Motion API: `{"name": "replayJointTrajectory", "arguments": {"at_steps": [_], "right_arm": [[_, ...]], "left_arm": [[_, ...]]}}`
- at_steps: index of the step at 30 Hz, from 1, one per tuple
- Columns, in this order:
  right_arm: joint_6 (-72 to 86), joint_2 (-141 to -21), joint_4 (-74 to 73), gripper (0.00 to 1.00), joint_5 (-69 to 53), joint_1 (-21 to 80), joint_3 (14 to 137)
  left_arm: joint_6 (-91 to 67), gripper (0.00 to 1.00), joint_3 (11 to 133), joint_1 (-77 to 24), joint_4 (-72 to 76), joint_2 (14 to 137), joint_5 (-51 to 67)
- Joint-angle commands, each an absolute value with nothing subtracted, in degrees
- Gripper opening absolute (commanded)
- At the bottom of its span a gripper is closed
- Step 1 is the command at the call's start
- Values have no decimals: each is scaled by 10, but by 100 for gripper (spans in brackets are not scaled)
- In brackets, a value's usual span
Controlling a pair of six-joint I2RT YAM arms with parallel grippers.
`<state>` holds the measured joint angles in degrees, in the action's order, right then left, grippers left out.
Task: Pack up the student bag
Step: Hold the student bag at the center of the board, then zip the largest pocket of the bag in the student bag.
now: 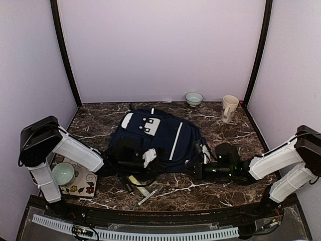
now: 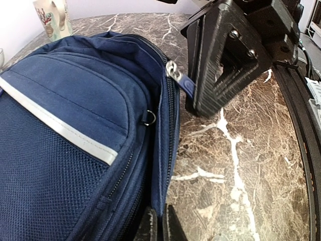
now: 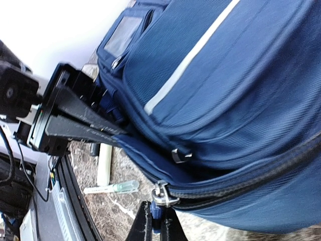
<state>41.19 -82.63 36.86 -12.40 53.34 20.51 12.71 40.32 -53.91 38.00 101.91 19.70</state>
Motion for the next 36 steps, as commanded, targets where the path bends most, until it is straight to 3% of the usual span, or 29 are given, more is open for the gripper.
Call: {"name": "replayJointTrajectory", "arguments": {"at_steps": [1, 15, 28, 36], "right_arm": [[411, -804, 402, 0, -104, 499, 196], [412, -808, 405, 0, -137, 431, 206], [346, -802, 322, 0, -174, 435, 233], [355, -786, 328, 0, -131, 483, 192]], "left_arm": [[128, 0, 374, -538, 366, 984, 166], [128, 0, 324, -537, 372, 936, 114], [97, 0, 331, -535, 360, 938, -43], [75, 0, 352, -508, 360, 946, -106]]}}
